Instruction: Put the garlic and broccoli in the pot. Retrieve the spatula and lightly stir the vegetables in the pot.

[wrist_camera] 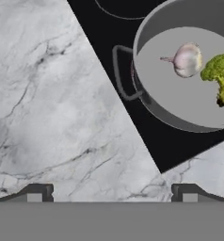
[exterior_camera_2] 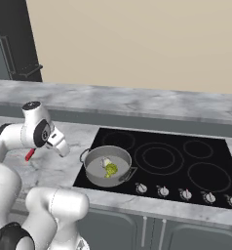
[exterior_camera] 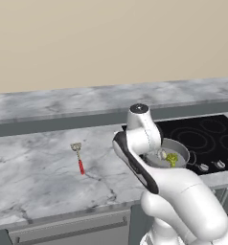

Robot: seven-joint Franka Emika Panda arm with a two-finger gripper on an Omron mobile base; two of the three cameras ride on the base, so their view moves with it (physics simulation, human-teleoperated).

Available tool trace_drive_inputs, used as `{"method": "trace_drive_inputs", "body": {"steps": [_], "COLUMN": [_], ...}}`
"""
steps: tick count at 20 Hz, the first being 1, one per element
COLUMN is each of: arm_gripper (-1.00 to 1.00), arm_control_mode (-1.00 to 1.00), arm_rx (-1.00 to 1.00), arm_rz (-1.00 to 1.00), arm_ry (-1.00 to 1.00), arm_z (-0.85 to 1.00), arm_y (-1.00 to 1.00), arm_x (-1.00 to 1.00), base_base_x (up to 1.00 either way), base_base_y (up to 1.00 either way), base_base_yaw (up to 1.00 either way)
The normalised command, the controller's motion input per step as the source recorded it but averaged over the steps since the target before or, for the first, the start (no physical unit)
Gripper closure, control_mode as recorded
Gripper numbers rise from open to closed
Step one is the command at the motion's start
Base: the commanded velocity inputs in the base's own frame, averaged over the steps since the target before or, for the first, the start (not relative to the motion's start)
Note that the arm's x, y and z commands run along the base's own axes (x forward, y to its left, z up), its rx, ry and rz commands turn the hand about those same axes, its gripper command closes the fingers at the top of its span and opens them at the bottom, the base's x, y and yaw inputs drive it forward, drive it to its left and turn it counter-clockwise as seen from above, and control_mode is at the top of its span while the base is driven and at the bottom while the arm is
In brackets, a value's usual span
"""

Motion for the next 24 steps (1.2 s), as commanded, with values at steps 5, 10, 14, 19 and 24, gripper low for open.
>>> {"method": "trace_drive_inputs", "body": {"steps": [5, 10, 14, 19, 24], "arm_gripper": [-1.0, -1.0, -1.0, -1.0, -1.0], "arm_control_mode": [-1.0, -1.0, -1.0, -1.0, -1.0], "arm_rx": [-0.01, 0.0, 0.0, 0.0, 0.0], "arm_rz": [0.01, 0.08, 0.19, 0.15, 0.11], "arm_ry": [0.01, 0.07, 0.17, 0.16, 0.19], "arm_z": [0.0, 0.0, 0.0, -0.07, -0.3], "arm_y": [0.8, 0.75, 0.64, 0.51, 0.36], "arm_x": [0.25, 0.34, 0.13, 0.34, 0.38], "base_base_x": [0.0, 0.0, 0.0, 0.0, 0.0], "base_base_y": [0.0, 0.0, 0.0, 0.0, 0.0], "base_base_yaw": [0.0, 0.0, 0.0, 0.0, 0.0]}}
